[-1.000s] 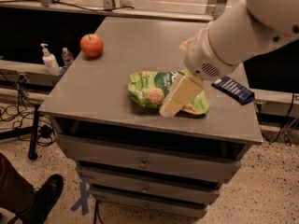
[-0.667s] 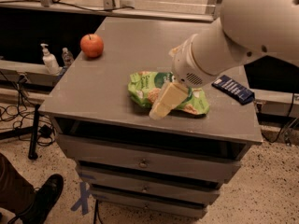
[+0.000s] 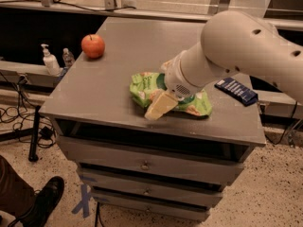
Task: Move green rice chip bag near apple
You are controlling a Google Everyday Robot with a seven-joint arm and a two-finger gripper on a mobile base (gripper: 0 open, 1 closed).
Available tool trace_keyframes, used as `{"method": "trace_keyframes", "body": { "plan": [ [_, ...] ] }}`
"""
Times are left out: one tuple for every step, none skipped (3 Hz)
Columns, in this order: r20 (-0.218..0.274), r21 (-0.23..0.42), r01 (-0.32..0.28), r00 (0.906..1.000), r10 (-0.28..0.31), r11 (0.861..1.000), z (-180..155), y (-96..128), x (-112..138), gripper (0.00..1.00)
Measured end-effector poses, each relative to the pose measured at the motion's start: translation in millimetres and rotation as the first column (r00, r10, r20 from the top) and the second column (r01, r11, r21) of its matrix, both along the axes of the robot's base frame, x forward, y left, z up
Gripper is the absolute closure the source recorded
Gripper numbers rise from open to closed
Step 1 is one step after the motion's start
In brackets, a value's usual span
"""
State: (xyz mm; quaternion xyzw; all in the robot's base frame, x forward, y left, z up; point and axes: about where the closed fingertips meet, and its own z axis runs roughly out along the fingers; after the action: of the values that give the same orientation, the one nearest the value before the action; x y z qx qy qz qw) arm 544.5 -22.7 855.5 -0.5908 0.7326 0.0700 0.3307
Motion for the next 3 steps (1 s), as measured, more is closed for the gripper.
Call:
{"method": "trace_keyframes", "body": {
  "plan": [
    [0.005, 0.012, 0.005, 1.0, -0.005, 1.0, -8.2, 3.2, 12.0, 0.39],
    [0.012, 0.02, 0.012, 0.9999, -0.012, 1.0, -6.9, 3.0, 20.0, 0.62],
    [0.013, 0.025, 0.021, 0.9997, -0.021, 0.999, 6.9, 3.7, 28.1, 0.85]
  ]
}}
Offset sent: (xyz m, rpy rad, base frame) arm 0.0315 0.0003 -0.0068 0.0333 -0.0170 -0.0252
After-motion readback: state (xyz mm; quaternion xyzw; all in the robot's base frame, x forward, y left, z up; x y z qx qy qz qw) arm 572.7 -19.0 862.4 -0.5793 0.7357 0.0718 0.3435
